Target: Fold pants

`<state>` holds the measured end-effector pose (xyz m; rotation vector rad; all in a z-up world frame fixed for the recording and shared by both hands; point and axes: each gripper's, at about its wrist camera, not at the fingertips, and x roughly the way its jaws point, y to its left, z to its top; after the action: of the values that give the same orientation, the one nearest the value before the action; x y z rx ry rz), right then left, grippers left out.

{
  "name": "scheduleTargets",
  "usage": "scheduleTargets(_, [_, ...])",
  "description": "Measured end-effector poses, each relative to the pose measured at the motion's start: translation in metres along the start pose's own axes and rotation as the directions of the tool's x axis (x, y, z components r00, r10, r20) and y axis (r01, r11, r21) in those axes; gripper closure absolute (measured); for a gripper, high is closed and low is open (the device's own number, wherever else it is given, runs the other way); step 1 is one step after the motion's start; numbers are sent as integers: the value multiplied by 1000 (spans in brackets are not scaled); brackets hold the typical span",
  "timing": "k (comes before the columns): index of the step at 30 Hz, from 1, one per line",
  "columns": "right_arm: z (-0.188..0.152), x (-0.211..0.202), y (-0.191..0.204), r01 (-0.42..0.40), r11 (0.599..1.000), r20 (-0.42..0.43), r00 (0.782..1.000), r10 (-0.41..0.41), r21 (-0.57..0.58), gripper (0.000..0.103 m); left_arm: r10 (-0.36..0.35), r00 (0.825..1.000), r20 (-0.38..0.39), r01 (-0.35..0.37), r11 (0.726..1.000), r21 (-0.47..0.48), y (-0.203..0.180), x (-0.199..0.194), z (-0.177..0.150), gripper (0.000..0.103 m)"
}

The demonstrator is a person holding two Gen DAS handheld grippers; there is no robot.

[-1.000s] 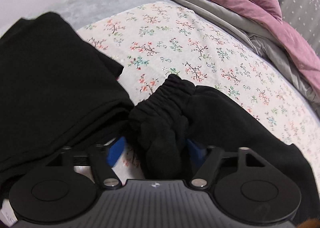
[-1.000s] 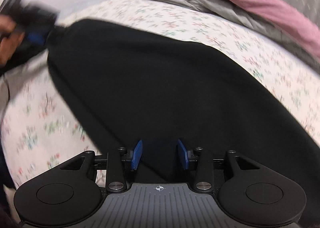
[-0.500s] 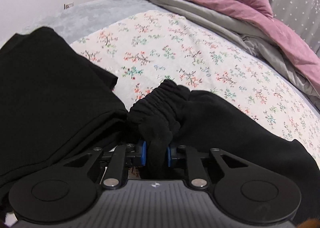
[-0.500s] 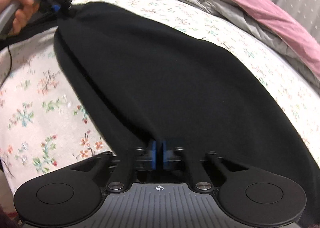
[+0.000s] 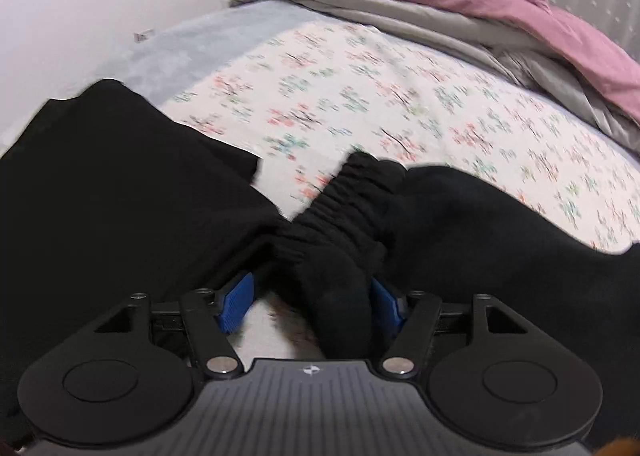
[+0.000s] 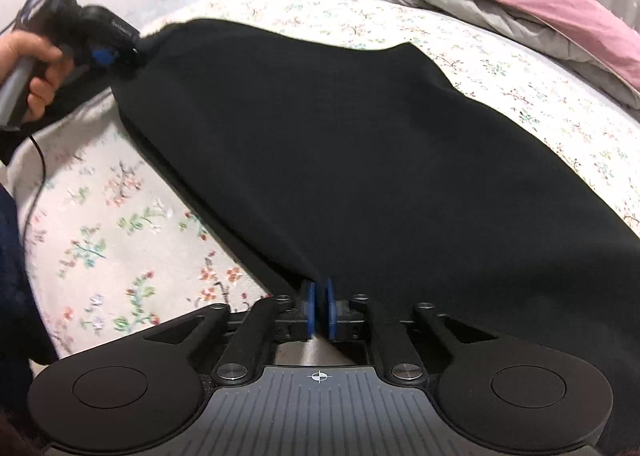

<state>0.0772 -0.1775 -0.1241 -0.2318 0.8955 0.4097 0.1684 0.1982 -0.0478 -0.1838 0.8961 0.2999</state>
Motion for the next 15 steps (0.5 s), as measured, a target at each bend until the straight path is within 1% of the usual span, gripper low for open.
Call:
scheduleTargets(1, [0,-6,-3,-14,1000,4,1000,14,7,64,-12,1000,-6,12,1000,-26,3,-3,1,26])
scheduleTargets(2, [0,-14,-9,-28,999,21,999,27,20,57,-15,1000,-2,15,999,-48,5,-7,1,26])
scheduleTargets(3, [0,-20,-16,-39,998,50,998,37,40,45,-10,1000,10,11,998,-61,5,-12,1,26])
scheduleTargets(4, [0,-30,-24,-50,996,88,995,44,73,42,-3,1000,26,4,998,-58,3,-16,1,26])
scheduleTargets(6, [-1,-46,-52,-71,984,155,987,46,162,42,23,997,75,-21,999,-25,-7,-27,1,26])
scheduleTargets(7, [-2,-53,-68,-65,975,178,984,27,213,42,24,995,95,-24,1000,0,-14,-32,0,25])
scheduleTargets(9, [-9,-63,-102,-4,948,201,978,-63,317,42,6,993,118,-12,999,52,-28,-39,0,24])
scheduleTargets(12, [-25,-71,-150,113,882,176,961,-214,457,42,-29,988,154,6,989,145,-58,-46,-7,16])
scheduleTargets(13, [-31,-73,-163,159,854,155,951,-267,496,42,-45,988,151,17,983,180,-67,-45,-10,13])
scheduleTargets(15, [-42,-74,-181,218,810,118,936,-331,545,42,-71,988,137,37,971,235,-89,-40,-16,12])
